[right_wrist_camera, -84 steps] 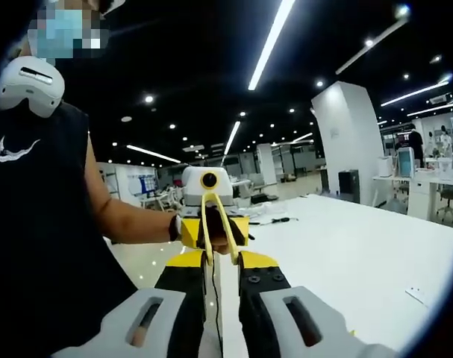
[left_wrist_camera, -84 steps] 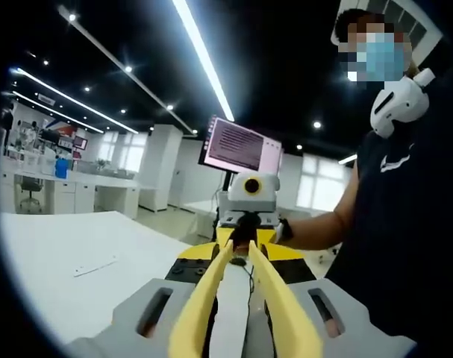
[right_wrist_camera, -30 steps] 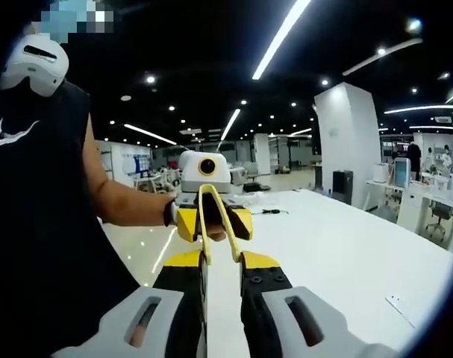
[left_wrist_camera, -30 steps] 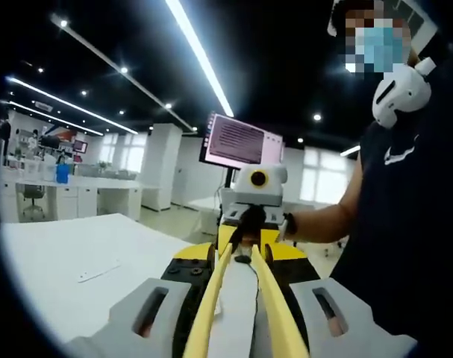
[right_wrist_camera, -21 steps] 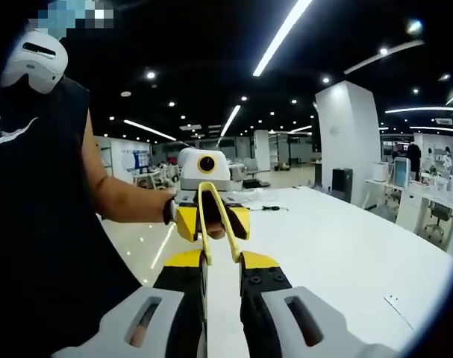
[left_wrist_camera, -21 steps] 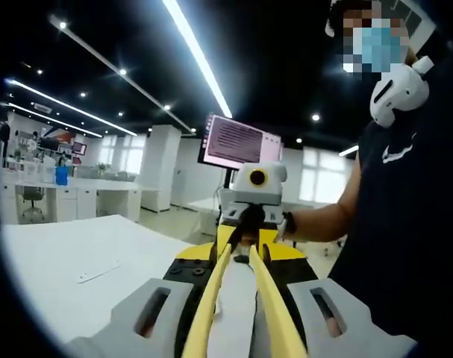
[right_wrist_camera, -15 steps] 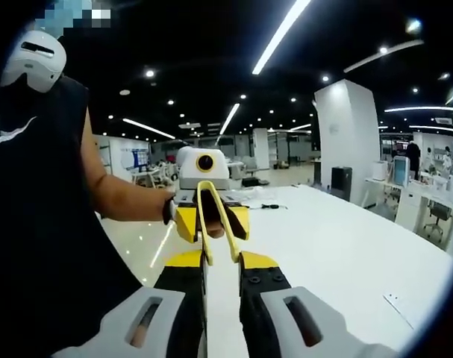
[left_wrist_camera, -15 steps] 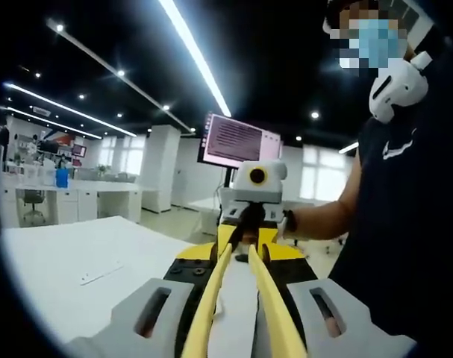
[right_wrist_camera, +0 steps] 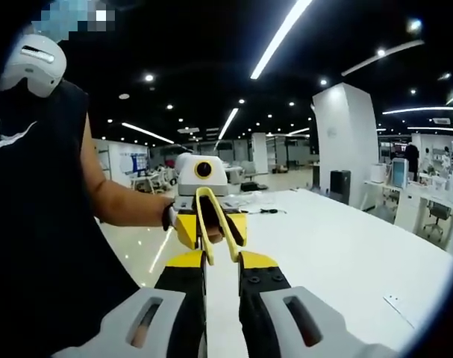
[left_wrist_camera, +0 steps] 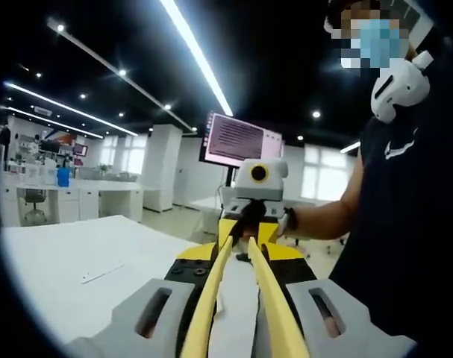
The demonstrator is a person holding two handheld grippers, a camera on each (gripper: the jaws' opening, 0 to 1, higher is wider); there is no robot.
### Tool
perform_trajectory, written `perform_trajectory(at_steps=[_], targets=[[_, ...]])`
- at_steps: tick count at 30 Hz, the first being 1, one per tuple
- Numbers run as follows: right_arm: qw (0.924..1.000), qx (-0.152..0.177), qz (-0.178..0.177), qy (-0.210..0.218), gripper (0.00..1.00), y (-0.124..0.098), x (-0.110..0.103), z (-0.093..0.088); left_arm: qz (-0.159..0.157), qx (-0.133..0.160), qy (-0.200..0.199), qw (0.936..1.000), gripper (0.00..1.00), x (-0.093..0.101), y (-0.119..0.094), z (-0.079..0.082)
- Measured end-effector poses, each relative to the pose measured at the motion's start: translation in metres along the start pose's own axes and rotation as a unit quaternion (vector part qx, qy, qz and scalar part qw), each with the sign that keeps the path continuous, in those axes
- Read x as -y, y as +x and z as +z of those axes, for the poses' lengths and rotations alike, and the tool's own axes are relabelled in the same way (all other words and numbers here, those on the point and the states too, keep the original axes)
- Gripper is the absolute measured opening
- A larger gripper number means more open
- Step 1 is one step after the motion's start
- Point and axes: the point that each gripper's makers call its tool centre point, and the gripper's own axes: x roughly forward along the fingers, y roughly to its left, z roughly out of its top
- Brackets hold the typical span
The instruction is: Place the target food into the container with the food tongs after gripping and lifting it, then release it inside without dropping or visibly crushing the food.
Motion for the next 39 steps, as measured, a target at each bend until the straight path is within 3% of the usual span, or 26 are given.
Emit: perform_trajectory(at_steps=[17,27,30,34,39], targets=[[1.0,0.006,0.003,0.003,0.15,-0.001,0.0,0.004,0.004,0.025,0.002,0.9997,0.19,0.003,0.003,0.007],[0.9997,0.012,-0.012,-0.016,0.23,-0.003,0.006,-0.003,0.022,0.009,0.021,0.9995,0.23,-0.002,0.002,0.005],[0.9993,-0.005,-0.032,-0.021,0.25,-0.011,0.013,-0.013,0.042,0.008,0.018,0.9989,0.24,-0.01,-0.005,0.003],[0.9953,-0.009,-0.094,-0.022,0.45,-0.034,0.035,-0.023,0.068,-0.005,0.02,0.9975,0.24,-0.021,-0.015,-0.004],[0.9874,-0.032,-0.154,-0.012,0.56,-0.068,0.051,-0.046,0.092,-0.02,0.029,0.9951,0.25,-0.033,-0.021,-0.013]])
